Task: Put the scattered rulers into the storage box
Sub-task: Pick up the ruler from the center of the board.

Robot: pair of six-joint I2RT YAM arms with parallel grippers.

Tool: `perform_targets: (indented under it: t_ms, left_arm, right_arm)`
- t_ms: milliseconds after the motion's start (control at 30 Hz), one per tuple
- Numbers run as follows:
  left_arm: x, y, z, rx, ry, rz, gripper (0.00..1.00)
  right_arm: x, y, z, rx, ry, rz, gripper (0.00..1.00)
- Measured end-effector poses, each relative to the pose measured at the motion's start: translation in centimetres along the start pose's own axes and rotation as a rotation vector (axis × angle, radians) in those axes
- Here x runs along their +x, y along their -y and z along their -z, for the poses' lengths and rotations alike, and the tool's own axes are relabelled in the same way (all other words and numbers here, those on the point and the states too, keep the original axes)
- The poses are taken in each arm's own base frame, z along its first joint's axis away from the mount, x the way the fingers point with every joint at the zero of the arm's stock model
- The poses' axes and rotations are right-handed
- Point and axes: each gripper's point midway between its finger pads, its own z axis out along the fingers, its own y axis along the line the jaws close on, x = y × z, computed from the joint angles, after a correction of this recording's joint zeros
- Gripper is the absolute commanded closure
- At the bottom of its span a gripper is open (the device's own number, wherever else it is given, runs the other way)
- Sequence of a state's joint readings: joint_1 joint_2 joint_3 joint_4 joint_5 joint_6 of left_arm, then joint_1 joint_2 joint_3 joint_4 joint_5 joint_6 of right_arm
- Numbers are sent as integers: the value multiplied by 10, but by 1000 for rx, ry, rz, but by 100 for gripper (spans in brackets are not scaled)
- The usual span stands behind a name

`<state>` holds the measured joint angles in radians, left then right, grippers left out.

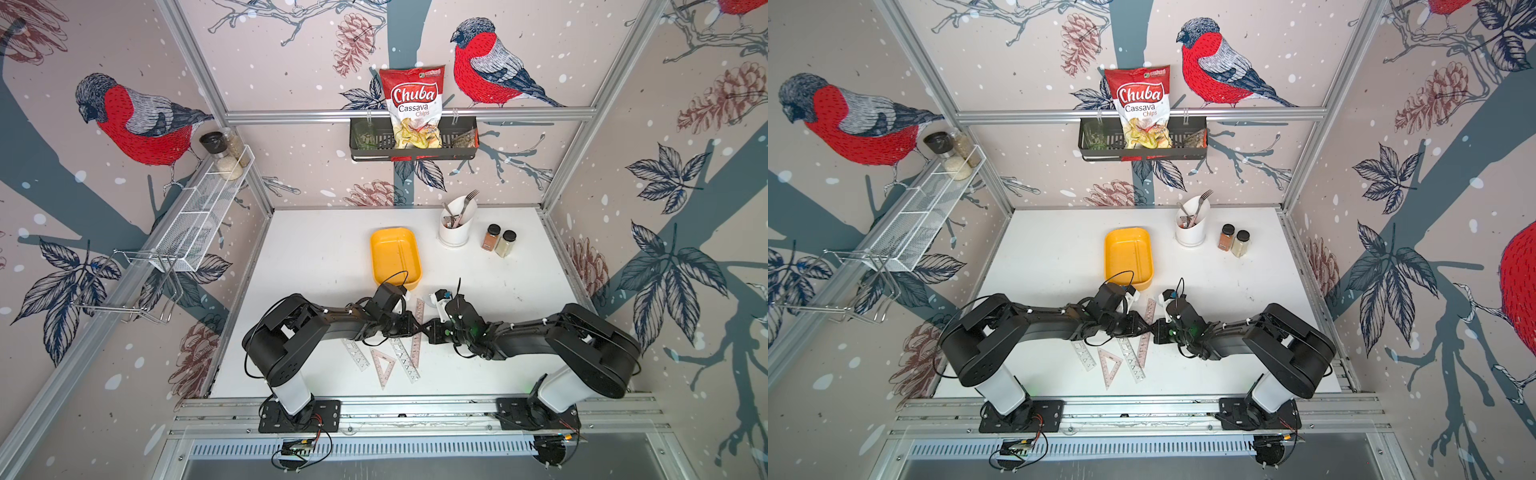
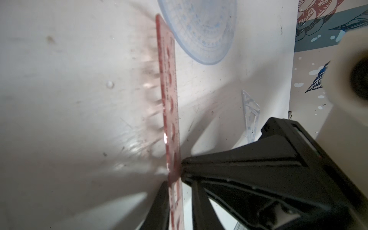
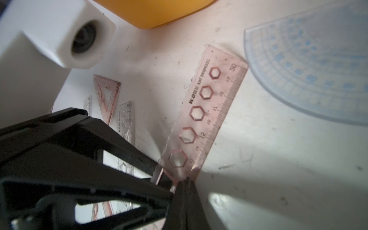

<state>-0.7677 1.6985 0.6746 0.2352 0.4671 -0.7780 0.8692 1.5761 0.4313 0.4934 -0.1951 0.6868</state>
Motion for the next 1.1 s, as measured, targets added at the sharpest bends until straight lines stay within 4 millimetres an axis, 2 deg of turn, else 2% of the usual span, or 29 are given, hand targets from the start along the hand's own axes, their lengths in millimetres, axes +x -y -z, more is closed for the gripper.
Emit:
perform_targets:
  t_ms: [167, 333, 400, 567, 700, 833, 967, 1100]
  left_arm:
    - [2, 0, 1, -6, -6, 10, 100]
    - [-2, 6, 12, -19, 10, 9, 100]
    - [-10, 21, 22, 10, 40, -6, 100]
    - [-45, 56, 59, 148, 148, 25, 100]
    - [-74, 71, 90, 250, 238, 73, 100]
    - [-90, 81, 108, 344, 282, 108, 100]
    - [-95, 84, 114, 395, 289, 133, 100]
    - [-100, 85, 120, 425, 303, 145, 100]
  right_arm:
    - [0, 3, 8, 20, -10, -9, 91]
    - [-15, -11, 31, -2, 29, -4, 82]
    - [-27, -22, 47, -43, 67, -3, 77]
    - [-60, -54, 92, -228, 179, -19, 54]
    - [-72, -63, 109, -341, 200, -81, 45]
    - [-75, -75, 109, -447, 164, -115, 45]
    - [-73, -82, 98, -514, 103, -147, 51]
    - [-83, -96, 97, -581, 88, -151, 57]
